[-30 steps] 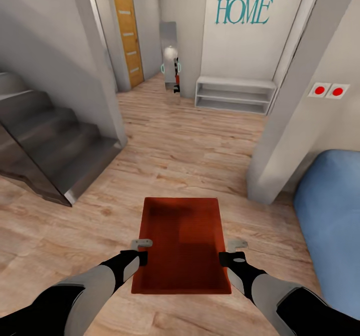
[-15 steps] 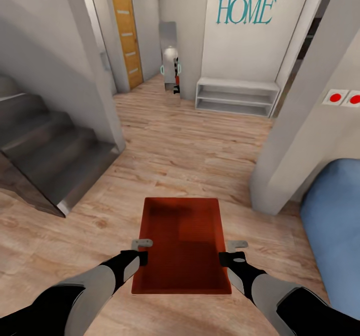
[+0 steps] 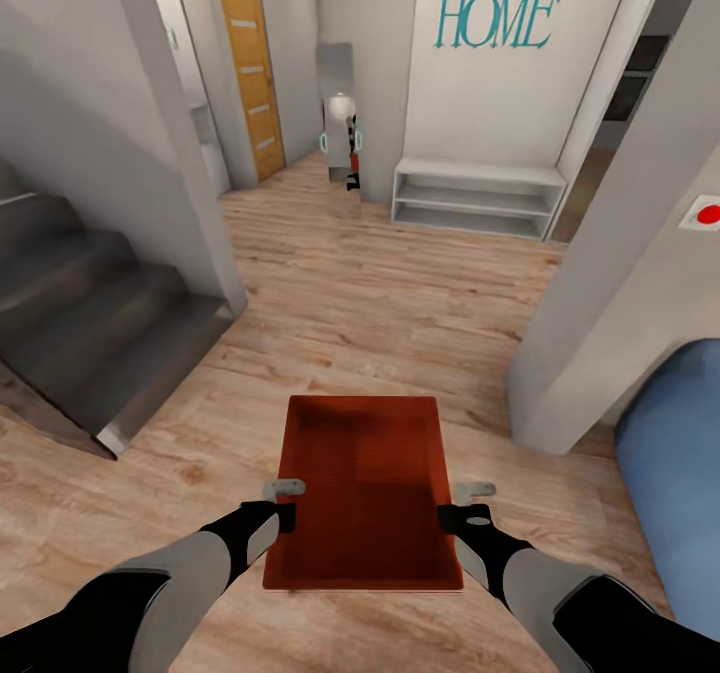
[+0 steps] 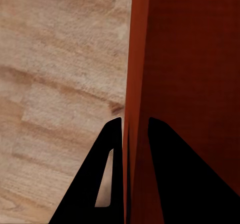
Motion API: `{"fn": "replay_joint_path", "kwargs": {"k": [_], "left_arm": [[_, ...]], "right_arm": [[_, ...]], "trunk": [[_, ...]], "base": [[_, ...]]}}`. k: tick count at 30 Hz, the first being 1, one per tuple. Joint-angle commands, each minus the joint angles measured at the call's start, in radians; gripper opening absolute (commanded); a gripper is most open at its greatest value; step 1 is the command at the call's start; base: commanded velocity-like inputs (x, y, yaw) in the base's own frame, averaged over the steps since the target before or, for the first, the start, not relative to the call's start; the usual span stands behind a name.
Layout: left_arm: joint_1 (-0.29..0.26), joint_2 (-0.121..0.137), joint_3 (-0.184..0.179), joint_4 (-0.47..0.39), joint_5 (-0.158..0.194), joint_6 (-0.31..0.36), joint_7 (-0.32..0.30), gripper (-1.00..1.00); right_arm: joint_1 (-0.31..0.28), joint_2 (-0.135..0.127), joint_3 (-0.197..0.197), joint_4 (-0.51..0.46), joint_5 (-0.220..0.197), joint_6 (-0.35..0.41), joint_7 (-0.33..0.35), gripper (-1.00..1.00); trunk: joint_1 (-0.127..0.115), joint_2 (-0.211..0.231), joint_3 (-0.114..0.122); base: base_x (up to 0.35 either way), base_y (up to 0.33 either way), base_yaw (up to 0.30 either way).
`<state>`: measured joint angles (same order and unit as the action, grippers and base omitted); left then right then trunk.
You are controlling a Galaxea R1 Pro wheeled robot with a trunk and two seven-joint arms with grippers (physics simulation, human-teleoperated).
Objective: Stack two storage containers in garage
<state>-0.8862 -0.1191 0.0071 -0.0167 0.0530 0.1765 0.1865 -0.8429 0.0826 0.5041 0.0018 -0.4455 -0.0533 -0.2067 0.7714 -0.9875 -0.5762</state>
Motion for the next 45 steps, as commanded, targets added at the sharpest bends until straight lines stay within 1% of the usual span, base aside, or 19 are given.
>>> {"fn": "replay_joint_path", "kwargs": {"k": [1, 45], "left_arm": [[0.000, 0.000, -0.015, -0.002, -0.001, 0.006, 0.007, -1.00], [0.000, 0.001, -0.014, -0.002, -0.001, 0.006, 0.007, -1.00]], "right_arm": [[-0.001, 0.000, 0.007, 0.001, -0.012, -0.004, -0.005, -1.00], [-0.001, 0.001, 0.007, 0.001, -0.011, -0.005, -0.005, -1.00]], "trunk": [[0.001, -0.001, -0.001], [0.001, -0.001, -0.001]], "base": [[0.322, 0.000, 0.000], [0.322, 0.000, 0.000]]}}
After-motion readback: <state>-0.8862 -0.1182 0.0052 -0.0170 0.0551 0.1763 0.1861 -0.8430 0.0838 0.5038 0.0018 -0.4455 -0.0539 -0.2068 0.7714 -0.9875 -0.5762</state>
